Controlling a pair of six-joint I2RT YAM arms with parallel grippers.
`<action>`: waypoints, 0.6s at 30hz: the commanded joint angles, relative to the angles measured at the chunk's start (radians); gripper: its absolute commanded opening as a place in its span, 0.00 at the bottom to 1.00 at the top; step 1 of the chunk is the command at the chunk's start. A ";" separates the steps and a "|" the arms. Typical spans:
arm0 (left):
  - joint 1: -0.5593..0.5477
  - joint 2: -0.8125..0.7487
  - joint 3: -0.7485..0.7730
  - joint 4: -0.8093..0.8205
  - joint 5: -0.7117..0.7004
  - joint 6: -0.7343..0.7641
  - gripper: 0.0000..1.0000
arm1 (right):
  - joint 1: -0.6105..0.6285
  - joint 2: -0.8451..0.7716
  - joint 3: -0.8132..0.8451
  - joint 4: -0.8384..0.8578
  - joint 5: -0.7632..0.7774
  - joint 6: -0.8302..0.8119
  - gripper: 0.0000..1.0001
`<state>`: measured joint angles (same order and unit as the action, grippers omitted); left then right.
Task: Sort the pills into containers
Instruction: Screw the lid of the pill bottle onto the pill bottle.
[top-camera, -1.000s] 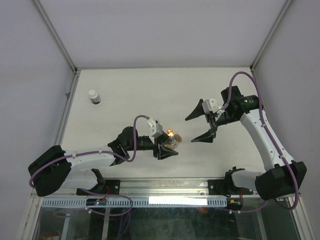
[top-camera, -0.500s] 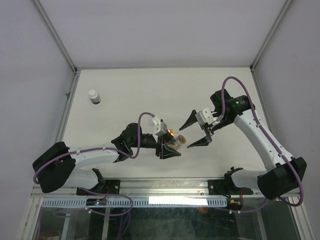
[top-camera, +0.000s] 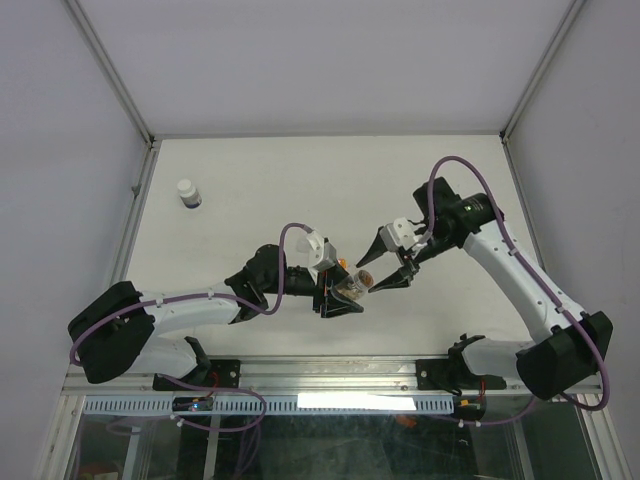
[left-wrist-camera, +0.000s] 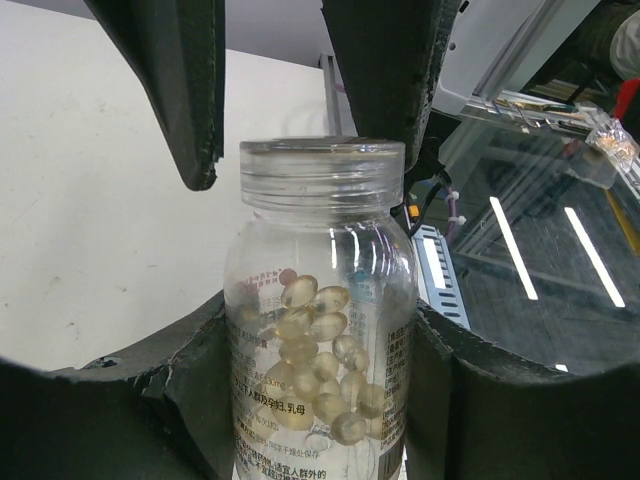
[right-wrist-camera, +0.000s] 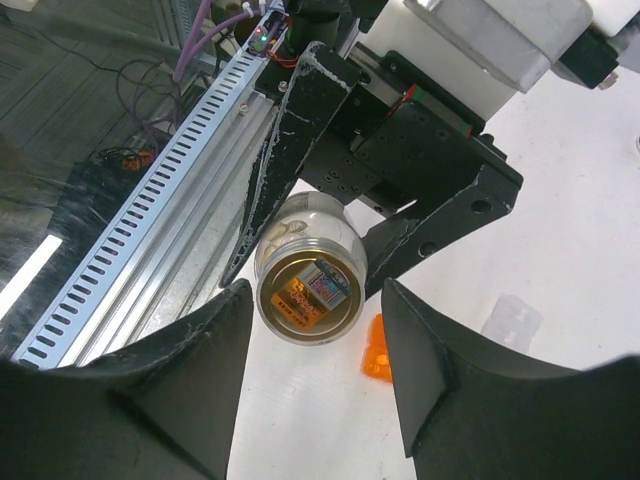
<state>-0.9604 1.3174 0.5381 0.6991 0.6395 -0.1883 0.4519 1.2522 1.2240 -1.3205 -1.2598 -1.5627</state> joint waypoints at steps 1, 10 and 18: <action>0.008 -0.007 0.042 0.051 0.034 -0.007 0.00 | 0.013 -0.027 -0.003 0.046 0.001 0.050 0.56; 0.008 -0.010 0.045 0.056 0.021 -0.015 0.00 | 0.019 -0.047 -0.020 0.078 -0.001 0.097 0.47; 0.008 -0.025 0.039 0.058 -0.013 -0.024 0.00 | 0.029 -0.063 -0.050 0.130 0.007 0.181 0.40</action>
<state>-0.9604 1.3174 0.5385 0.6941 0.6384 -0.1967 0.4656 1.2236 1.1870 -1.2457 -1.2423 -1.4555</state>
